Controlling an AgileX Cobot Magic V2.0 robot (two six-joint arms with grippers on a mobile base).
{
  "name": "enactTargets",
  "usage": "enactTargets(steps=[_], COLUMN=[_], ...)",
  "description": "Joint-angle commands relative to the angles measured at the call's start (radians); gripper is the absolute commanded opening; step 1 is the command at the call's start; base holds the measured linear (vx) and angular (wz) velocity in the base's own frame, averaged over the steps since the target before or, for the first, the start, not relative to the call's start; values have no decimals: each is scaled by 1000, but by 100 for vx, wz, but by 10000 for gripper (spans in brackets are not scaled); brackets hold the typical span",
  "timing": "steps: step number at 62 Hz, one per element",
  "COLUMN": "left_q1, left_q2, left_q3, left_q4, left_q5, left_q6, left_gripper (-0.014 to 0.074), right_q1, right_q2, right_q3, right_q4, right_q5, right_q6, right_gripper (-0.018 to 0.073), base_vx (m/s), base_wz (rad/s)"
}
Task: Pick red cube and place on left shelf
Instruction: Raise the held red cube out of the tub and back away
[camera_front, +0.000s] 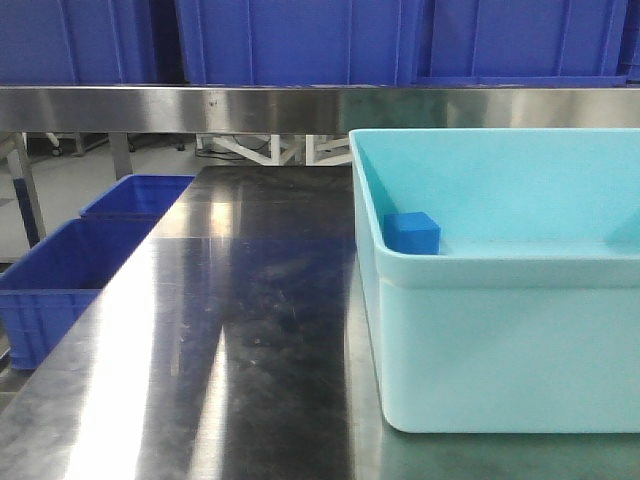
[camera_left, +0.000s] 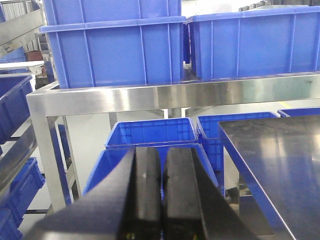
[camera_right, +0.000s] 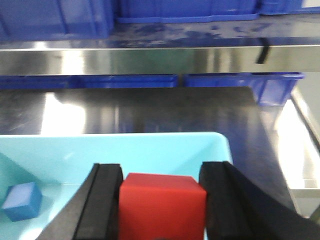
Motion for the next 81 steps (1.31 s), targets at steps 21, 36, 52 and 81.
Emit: enactTargets(steps=[21,36,52,81], left_q1=[-4,-4,-4,-4], left_q2=[8,8,8,8], left_q3=[22,22,22,22], left_q4=[-6,-6,-6,-6], left_q5=[-83,-83,-83,-83], left_q6=[1,1,1,1], left_gripper=[106,106,106,106], right_q1=[-51,-51,-51,-51], right_q2=[-257,-257,-257,-257], right_q3=[137,137,137,137], right_q4=[-16,-16,-15,-15], right_q5=[-76,-74,-75,-75], right_q6=[-1,-1,-1,-1], right_gripper=[57,57,57,57], base_vx=[-1,0,0,1], base_wz=[1,0,0,4])
